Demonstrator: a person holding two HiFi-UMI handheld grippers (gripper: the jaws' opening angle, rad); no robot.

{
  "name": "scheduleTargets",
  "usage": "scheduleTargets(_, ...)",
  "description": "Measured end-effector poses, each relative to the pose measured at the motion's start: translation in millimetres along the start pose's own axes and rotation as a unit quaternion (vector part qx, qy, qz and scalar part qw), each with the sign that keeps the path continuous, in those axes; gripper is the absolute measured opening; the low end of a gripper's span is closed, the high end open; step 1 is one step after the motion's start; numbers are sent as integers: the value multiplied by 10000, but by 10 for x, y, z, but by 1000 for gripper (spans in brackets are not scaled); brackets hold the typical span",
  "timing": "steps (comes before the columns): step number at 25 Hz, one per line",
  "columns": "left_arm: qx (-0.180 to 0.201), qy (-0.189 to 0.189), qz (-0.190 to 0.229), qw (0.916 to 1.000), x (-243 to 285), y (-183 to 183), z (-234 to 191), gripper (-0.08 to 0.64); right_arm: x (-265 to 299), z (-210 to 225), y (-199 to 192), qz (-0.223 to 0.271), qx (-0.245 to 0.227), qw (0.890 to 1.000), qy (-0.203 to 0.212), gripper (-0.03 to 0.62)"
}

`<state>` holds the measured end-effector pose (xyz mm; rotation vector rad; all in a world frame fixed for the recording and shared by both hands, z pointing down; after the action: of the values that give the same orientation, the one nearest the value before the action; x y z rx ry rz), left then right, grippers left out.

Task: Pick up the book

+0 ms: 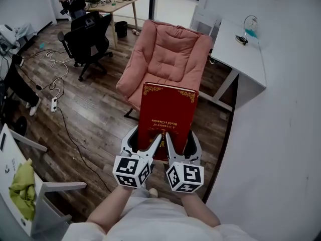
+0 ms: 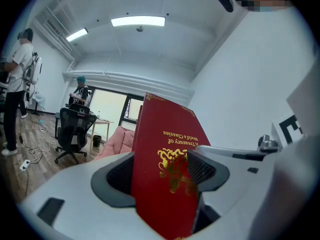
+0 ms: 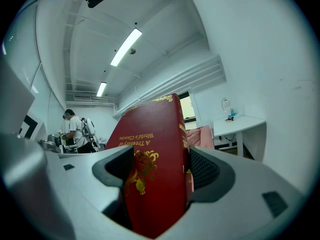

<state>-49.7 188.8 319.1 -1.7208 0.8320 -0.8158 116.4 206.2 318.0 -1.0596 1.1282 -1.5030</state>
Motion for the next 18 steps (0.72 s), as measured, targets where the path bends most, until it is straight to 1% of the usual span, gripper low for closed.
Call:
scheduleTargets(5, -2, 40, -40, 10000, -159, -35, 46, 311, -140, -63, -34, -74, -16, 10000, 31, 342)
scheduleTargets(10, -31, 30, -59, 10000, -379, -67, 15, 311, -292, -221, -86, -121, -45, 9999, 45, 342)
scheduleTargets(18, 2, -120, -27, 9999, -924, -133, -17, 311, -727, -610, -197, -36, -61, 9999, -119, 342)
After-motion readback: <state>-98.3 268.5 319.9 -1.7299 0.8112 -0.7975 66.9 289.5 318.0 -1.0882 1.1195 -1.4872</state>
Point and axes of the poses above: the fingertips, and each gripper's own axes: x forward along the fingers, z to its right, y out of its top, the point moved 9 cm from there along -x, backward along the fingers, and after that the axes turned 3 degrees about -y, right-handed, at the moved point
